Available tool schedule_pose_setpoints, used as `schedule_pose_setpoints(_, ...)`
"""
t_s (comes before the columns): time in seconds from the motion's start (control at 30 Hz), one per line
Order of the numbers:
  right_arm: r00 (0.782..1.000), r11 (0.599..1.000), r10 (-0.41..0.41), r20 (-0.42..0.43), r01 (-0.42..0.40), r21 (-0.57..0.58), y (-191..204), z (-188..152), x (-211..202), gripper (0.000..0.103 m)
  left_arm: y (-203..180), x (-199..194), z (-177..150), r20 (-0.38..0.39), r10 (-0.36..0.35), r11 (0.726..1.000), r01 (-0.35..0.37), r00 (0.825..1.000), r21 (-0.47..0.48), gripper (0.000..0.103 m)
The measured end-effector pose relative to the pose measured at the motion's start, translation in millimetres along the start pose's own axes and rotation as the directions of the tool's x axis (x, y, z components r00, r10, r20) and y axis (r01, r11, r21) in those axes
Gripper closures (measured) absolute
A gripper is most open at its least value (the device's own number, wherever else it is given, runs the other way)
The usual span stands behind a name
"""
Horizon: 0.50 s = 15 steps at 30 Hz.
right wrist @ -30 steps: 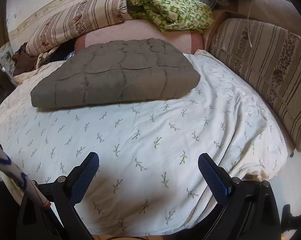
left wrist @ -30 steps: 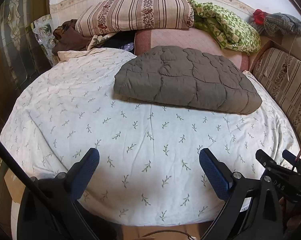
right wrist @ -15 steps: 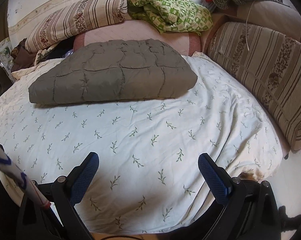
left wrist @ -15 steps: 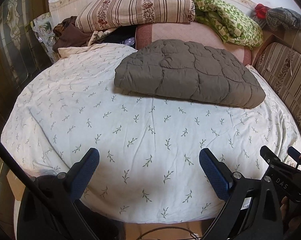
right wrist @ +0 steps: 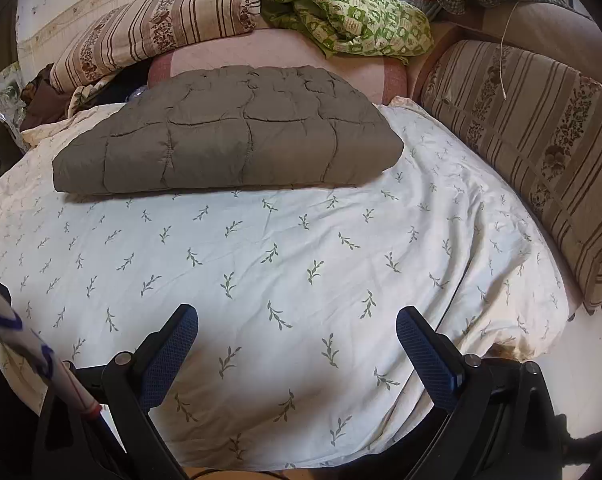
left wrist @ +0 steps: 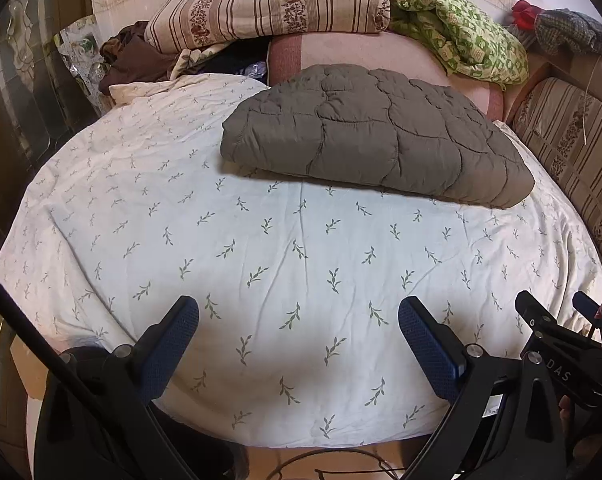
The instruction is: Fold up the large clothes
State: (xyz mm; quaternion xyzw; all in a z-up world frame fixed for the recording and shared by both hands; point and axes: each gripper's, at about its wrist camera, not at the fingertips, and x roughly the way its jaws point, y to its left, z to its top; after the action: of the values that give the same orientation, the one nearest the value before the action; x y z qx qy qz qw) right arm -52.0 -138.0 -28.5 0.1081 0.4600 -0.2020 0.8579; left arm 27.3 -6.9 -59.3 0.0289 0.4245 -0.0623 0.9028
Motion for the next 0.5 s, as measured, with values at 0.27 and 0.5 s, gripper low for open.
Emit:
schedule_pose_setpoints(0.27, 1.0, 1.0, -0.013, 0.0, 0.013, -0.017, 2.4, 0.4, 3.1, 0.002, 1.5, 2.0, 0.2, -0.004, -0.005, 1.0, 0.005, 1.0, -0.005, 0.003)
schedule_pose_setpoints(0.5, 1.0, 1.0, -0.019, 0.003, 0.019, -0.024, 4.8, -0.1, 1.7, 0.002, 2.2, 1.3, 0.1, -0.002, -0.011, 1.0, 0.011, 1.0, -0.01, 0.003)
